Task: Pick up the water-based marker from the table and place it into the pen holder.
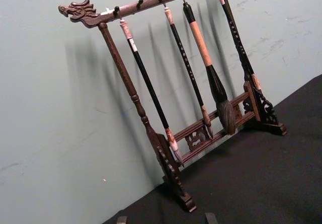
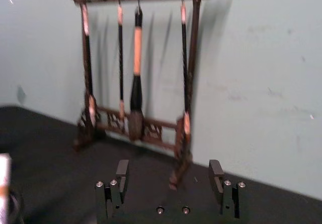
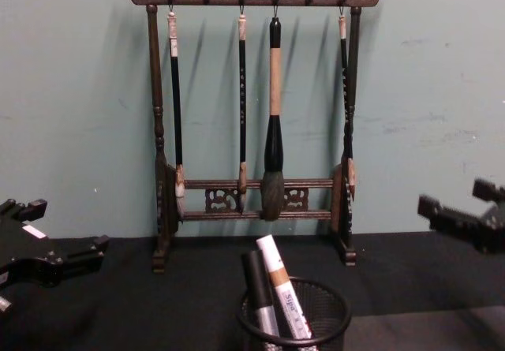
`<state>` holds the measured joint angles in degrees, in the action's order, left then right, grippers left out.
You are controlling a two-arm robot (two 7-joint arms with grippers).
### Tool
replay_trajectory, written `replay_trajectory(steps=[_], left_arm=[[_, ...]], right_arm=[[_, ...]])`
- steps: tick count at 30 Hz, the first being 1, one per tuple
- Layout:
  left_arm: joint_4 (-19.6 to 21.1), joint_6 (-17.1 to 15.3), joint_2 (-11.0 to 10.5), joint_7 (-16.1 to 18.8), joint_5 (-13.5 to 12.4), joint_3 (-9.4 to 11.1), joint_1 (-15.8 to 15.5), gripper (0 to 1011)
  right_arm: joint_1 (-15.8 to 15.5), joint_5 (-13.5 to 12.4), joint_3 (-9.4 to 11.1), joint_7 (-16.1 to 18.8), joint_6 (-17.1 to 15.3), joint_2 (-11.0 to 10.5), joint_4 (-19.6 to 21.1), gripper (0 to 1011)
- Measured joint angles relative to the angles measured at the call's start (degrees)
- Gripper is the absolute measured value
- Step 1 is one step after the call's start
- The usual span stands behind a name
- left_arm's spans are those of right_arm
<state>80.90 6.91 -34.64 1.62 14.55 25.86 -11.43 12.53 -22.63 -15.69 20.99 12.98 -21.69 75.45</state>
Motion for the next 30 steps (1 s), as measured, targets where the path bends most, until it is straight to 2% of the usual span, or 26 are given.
replay_trajectory(steps=[8, 9, 11, 30], left_arm=[[0.0, 0.0, 0.0, 0.0, 0.0, 0.0, 0.0, 1001], [0.0, 0.0, 0.0, 0.0, 0.0, 0.0, 0.0, 1001], [0.0, 0.0, 0.0, 0.0, 0.0, 0.0, 0.0, 1001], [0.0, 0.0, 0.0, 0.0, 0.0, 0.0, 0.0, 1001]], right_arm=[[-0.3, 7.1, -1.3, -2.5, -0.3, -0.7, -2.1, 1000], [-0.3, 7.1, -1.3, -2.5, -0.3, -0.7, -2.1, 1000], [-0.2, 8.9, -1.7, -2.8, 0.0, -0.4, -2.8, 1000], [-0.1, 8.2, -1.7, -2.7, 0.1, -0.4, -2.6, 1000]])
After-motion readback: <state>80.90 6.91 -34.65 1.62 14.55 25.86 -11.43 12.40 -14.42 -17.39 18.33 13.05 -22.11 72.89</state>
